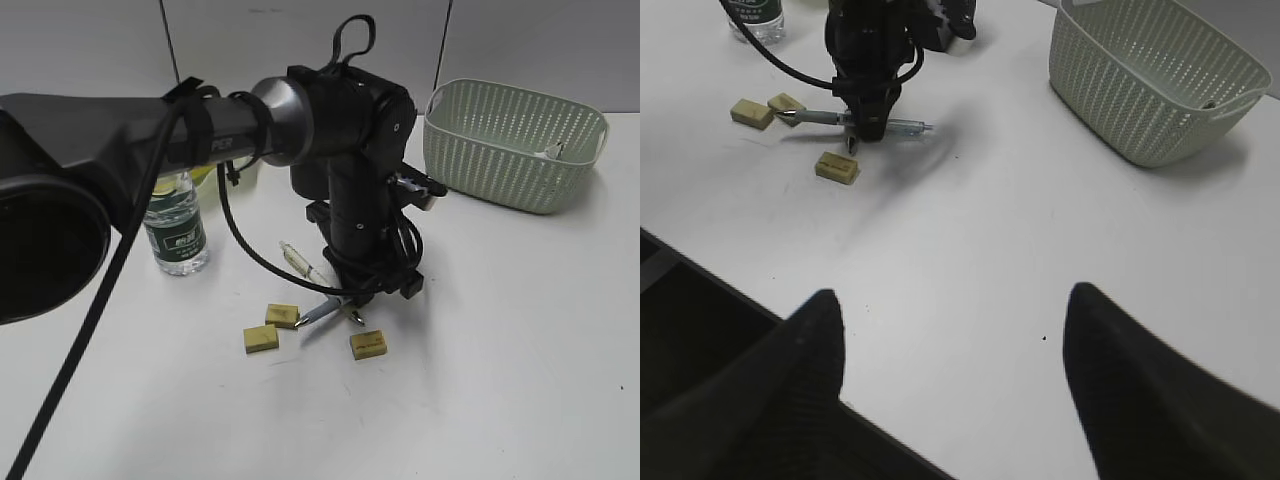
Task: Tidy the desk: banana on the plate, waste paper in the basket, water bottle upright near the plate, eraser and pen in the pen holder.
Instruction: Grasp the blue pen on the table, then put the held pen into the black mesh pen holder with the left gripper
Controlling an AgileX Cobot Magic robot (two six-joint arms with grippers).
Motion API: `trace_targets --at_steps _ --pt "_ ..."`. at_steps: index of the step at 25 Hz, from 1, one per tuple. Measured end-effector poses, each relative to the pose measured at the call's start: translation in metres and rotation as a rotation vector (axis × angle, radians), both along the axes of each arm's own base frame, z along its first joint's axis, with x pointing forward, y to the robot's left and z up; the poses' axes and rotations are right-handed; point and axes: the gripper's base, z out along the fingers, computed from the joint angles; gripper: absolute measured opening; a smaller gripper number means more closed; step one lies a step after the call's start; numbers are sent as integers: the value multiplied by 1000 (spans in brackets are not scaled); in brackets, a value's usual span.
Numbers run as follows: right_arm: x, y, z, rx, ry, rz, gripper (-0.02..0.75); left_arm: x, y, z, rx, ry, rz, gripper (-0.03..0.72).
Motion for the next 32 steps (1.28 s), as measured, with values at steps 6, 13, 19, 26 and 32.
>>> trace_targets --at_steps 6,13,19,26,32 --pt "0 0 0 0 0 0 542 -6 -4 31 -45 -42 -14 93" --pt "0 0 0 0 0 0 542 -8 0 90 -132 -138 -14 93" --pt "0 0 0 0 0 0 542 -2 7 146 -291 -319 47 93" --pt "0 0 0 0 0 0 542 22 31 187 -389 -517 126 93" --pt "0 0 0 0 0 0 542 47 43 200 -532 -644 223 93"
